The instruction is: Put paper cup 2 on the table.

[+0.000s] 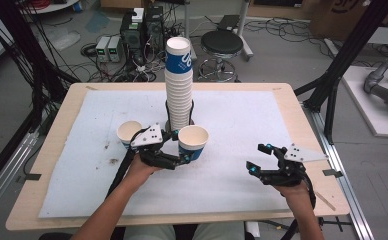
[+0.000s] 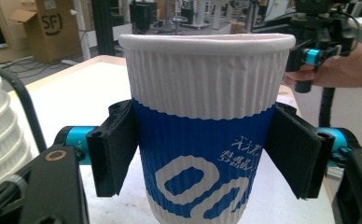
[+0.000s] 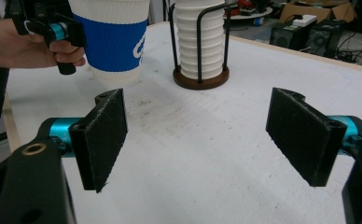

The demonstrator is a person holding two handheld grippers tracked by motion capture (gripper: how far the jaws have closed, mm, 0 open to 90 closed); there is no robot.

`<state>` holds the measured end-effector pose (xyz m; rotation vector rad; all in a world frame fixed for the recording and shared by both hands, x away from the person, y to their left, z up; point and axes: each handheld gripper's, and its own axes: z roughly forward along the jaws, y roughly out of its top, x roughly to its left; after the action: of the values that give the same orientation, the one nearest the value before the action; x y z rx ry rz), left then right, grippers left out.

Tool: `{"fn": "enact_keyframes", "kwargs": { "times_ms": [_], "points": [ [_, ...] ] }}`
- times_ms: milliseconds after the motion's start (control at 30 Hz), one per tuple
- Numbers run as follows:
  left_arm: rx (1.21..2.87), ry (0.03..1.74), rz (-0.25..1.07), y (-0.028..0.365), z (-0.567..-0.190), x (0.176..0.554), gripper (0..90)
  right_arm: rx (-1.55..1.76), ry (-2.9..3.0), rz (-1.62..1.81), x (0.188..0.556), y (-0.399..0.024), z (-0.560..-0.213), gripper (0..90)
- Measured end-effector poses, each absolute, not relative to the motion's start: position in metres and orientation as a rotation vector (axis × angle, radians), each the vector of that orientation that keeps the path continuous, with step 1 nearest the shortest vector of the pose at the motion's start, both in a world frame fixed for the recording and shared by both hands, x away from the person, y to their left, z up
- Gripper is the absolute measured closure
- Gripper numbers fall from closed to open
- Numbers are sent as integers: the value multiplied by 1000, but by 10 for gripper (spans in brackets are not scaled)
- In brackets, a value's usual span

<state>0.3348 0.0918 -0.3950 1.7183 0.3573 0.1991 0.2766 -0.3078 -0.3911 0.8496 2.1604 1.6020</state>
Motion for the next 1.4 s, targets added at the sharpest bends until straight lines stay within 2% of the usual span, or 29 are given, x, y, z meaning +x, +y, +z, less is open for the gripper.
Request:
{"fn": "enact_keyframes", "kwargs": {
  "times_ms": [600, 1100, 1400],
  "points": [
    [1684, 423, 215, 75, -413, 356, 279, 857, 2169, 1539, 278, -310, -396, 211],
    [1785, 460, 204, 48, -442, 372, 277, 865, 2182, 1535, 278, -309, -398, 211],
    [1874, 475, 247, 44, -447, 372, 273, 864, 2187, 1535, 278, -309, -398, 211]
  ]
}}
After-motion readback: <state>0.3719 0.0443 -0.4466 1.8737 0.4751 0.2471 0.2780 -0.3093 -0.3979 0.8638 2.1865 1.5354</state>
